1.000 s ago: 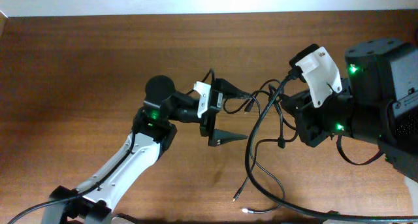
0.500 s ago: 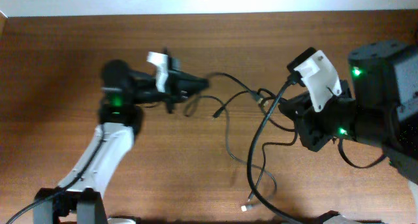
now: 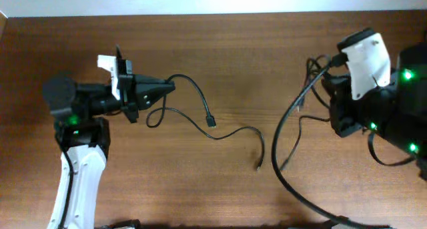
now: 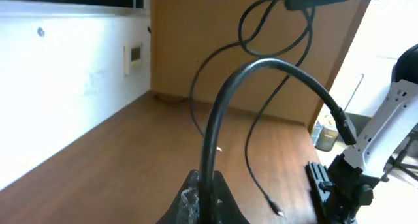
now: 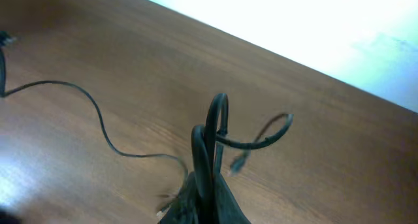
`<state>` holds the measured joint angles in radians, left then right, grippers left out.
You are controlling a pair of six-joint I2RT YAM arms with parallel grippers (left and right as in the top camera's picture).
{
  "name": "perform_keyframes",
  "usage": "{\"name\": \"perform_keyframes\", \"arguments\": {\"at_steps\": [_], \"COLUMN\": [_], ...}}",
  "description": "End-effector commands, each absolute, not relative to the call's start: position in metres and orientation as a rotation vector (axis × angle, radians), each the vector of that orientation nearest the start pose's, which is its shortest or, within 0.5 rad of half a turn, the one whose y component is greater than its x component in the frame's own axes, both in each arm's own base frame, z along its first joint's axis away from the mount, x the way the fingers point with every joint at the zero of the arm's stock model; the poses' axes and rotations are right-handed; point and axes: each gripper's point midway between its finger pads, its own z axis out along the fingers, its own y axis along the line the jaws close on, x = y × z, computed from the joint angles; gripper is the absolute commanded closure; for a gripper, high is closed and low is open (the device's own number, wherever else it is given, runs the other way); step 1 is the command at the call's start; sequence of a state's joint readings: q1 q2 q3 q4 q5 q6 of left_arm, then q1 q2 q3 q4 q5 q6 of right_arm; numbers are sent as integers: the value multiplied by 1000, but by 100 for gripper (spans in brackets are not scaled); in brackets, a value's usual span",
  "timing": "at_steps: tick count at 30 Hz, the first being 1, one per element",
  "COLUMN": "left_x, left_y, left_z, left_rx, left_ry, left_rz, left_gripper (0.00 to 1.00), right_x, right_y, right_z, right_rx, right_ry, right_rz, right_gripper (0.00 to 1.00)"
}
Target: Untangle cables
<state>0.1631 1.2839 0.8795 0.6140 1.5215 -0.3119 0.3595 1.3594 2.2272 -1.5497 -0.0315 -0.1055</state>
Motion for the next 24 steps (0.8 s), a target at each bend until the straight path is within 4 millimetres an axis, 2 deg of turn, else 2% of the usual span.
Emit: {"name": "perform_keyframes", "arguments": {"at_steps": [1, 3, 5, 7, 8, 10, 11, 13, 14, 17, 19, 20, 22, 23, 24], "left_x": [288, 286, 287, 288, 289, 297, 296, 285, 279, 253, 250, 259, 302, 324, 335], "left_y": [-119, -119, -119, -120, -124, -127, -127, -128, -129, -133, -131, -126, -111, -117, -120], "left_z": [355, 355, 355, 355, 357, 369, 383, 420, 439, 517, 549, 560, 564, 561, 562], "left_rx": [1010, 1014, 1014, 997, 1000, 968, 970, 1000, 1017, 1081, 1029, 957, 739, 655, 597], "left_ry": [1346, 1349, 1349, 1357, 1346, 1314, 1286, 1217, 1183, 1042, 994, 977, 1027, 1042, 1039], "left_rz": [-1113, -1122, -1121, -1128, -1118, -1058, -1033, -1002, -981, -869, -832, -809, -776, -785, -797], "left_gripper": [100, 100, 100, 100, 100, 100, 100, 100, 100, 100, 100, 100, 100, 100, 100], "right_x": [265, 273, 277, 265, 252, 223, 212, 204, 205, 215, 217, 215, 204, 198, 194], "right_y": [123, 126, 124, 119, 114, 104, 100, 97, 97, 101, 102, 105, 114, 113, 112], "right_z": [419, 409, 418, 445, 465, 492, 496, 491, 490, 484, 482, 483, 487, 490, 493], "right_rx": [-565, -571, -558, -542, -531, -511, -509, -514, -511, -515, -518, -528, -567, -570, -569], "right_ry": [2297, 2337, 2294, 2210, 2150, 2067, 2050, 2076, 2082, 2110, 2118, 2113, 2089, 2073, 2061], "right_rz": [306, 302, 279, 278, 283, 297, 297, 296, 298, 296, 298, 320, 396, 406, 407], "right_gripper": [1, 1, 1, 1, 1, 2, 1, 1, 1, 1, 1, 1, 1, 1, 1]}}
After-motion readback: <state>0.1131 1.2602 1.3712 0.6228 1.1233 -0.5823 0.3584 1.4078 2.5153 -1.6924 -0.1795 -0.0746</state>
